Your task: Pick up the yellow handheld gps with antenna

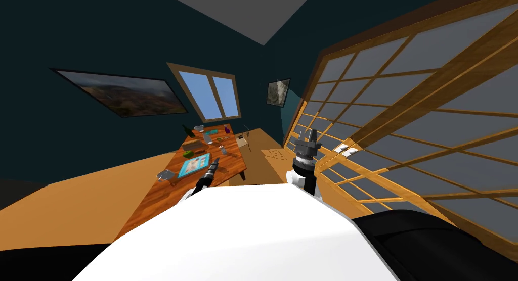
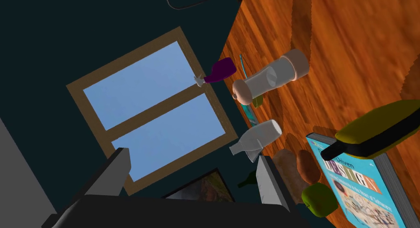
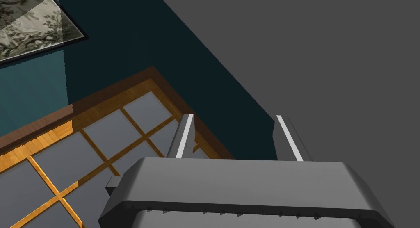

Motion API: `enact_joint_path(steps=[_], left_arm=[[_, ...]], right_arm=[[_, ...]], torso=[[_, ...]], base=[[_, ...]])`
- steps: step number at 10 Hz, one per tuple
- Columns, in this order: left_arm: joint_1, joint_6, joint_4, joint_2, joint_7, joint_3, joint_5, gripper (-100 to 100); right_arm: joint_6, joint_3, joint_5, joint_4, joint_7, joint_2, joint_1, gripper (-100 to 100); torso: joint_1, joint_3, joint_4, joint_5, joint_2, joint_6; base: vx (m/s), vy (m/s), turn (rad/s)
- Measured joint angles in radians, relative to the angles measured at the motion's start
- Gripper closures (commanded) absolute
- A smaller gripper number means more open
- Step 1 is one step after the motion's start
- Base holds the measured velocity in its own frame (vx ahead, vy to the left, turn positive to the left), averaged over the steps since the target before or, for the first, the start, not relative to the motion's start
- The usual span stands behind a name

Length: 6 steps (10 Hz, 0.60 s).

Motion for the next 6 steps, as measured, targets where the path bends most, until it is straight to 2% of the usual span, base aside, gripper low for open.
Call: enact_joint_path(steps=[2,4,6], left_arm=[[-0.030,0.022,0.076,0.012,-0.019,0.003,0.000,-100],[-0.043,0.068,0.120,0.031,-0.030,0.003,0.003,-100],[-0.064,0.082,0.173,0.044,-0.038,0.005,0.005,-100]], right_arm=[[0.000,0.000,0.000,0.000,0.000,0.000,0.000,0],[0.000,0.000,0.000,0.000,0.000,0.000,0.000,0],[0.000,0.000,0.000,0.000,0.000,0.000,0.000,0]], torso=[[0.000,0.000,0.000,0.000,0.000,0.000],[0.001,0.000,0.000,0.000,0.000,0.000],[0.001,0.000,0.000,0.000,0.000,0.001]], base=[[0.004,-0.007,-0.163],[0.002,0.000,-0.034],[0.002,-0.001,-0.161]])
